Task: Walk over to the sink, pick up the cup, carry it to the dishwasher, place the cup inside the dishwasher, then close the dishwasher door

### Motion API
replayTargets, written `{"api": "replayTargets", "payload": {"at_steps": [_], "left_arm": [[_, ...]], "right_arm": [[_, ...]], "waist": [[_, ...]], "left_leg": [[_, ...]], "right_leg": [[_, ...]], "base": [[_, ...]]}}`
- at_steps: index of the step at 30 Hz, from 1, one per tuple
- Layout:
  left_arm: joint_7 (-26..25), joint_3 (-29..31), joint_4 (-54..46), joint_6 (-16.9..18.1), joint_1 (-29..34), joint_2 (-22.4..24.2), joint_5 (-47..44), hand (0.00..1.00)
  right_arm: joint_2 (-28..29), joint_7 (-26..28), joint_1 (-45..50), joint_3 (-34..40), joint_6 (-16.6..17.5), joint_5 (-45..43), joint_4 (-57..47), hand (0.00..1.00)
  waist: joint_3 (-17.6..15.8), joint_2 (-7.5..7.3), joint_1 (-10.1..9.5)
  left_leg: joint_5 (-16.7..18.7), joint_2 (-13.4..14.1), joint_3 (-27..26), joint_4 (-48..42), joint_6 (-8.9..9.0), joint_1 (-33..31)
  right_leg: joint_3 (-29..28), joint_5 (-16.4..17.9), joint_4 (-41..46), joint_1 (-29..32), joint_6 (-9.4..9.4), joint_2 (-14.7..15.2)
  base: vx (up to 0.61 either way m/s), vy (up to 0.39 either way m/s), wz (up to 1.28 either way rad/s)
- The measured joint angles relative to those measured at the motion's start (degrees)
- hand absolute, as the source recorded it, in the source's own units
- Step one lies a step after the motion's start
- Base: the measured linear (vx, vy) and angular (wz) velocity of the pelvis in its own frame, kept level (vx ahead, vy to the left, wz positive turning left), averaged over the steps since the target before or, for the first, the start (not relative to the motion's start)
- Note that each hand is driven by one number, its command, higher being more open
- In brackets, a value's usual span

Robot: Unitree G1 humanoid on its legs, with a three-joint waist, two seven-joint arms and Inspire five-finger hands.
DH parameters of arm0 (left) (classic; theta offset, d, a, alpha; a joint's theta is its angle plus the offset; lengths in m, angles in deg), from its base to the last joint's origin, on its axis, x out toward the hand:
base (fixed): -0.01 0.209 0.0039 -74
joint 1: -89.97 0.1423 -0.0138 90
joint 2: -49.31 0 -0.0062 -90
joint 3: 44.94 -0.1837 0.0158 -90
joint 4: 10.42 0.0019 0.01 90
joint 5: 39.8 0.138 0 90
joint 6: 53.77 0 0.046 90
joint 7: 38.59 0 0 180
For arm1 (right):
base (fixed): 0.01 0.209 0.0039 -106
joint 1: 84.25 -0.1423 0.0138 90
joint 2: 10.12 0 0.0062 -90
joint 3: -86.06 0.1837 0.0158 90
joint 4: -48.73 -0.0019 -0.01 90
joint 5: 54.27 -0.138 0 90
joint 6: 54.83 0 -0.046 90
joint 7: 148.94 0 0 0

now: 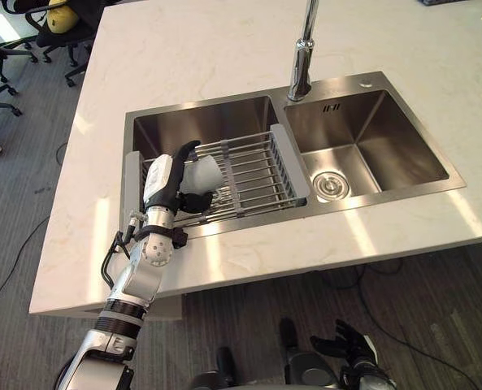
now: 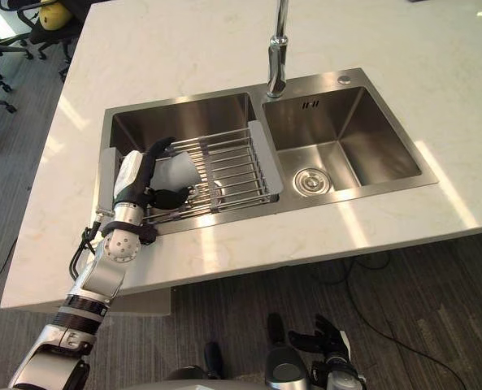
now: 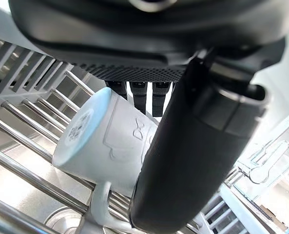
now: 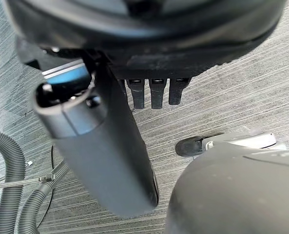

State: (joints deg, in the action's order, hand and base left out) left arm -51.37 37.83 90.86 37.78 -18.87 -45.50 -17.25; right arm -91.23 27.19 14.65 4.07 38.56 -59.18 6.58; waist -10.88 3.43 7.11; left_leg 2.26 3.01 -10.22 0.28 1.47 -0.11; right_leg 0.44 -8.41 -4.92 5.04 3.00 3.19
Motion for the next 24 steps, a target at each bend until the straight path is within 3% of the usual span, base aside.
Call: {"api": "replayTargets", "payload": {"at_steps": [9, 21, 22, 24], "left_arm": [[0.33, 2.33, 0.14, -0.99, 0.33, -0.2, 2.32, 0.9], [4.11, 3.1, 1.2, -2.5, -0.51, -4.76, 7.03, 0.9], [4.44, 3.09, 1.88, -2.45, -0.92, -5.33, 8.0, 0.3], [4.89, 3.1, 3.14, -2.56, -1.82, -6.01, 8.97, 0.3]], "right_arm": [[0.06, 0.01, 0.06, 0.0, 0.0, 0.04, -0.05, 0.9], [0.05, 0.24, 0.08, 0.03, -0.04, 0.03, -0.23, 0.9], [0.05, 0.27, 0.09, 0.03, -0.05, 0.03, -0.23, 0.9], [0.05, 0.42, 0.08, 0.01, -0.06, 0.03, -0.38, 0.9]], "waist": [[0.0, -0.13, -0.13], [0.01, -0.15, -0.13], [0.01, -0.15, -0.13], [0.02, -0.17, -0.13]], "left_leg": [[0.0, 0.01, 0.0, 0.02, 0.0, 0.01], [0.1, 0.09, -0.04, 0.24, 0.15, 0.01], [0.1, 0.08, -0.04, 0.25, 0.15, 0.01], [0.1, 0.05, -0.05, 0.25, 0.15, 0.01]], "right_leg": [[-0.01, 0.04, -0.02, 0.0, -0.02, -0.03], [-0.02, 0.29, -0.16, 0.16, -0.08, -0.23], [-0.02, 0.29, -0.16, 0.17, -0.08, -0.23], [-0.04, 0.29, -0.16, 0.18, -0.08, -0.22]], "base": [[0.0, 0.0, 0.0], [0.0, 0.0, 0.0], [0.0, 0.0, 0.0], [0.0, 0.0, 0.0]]}}
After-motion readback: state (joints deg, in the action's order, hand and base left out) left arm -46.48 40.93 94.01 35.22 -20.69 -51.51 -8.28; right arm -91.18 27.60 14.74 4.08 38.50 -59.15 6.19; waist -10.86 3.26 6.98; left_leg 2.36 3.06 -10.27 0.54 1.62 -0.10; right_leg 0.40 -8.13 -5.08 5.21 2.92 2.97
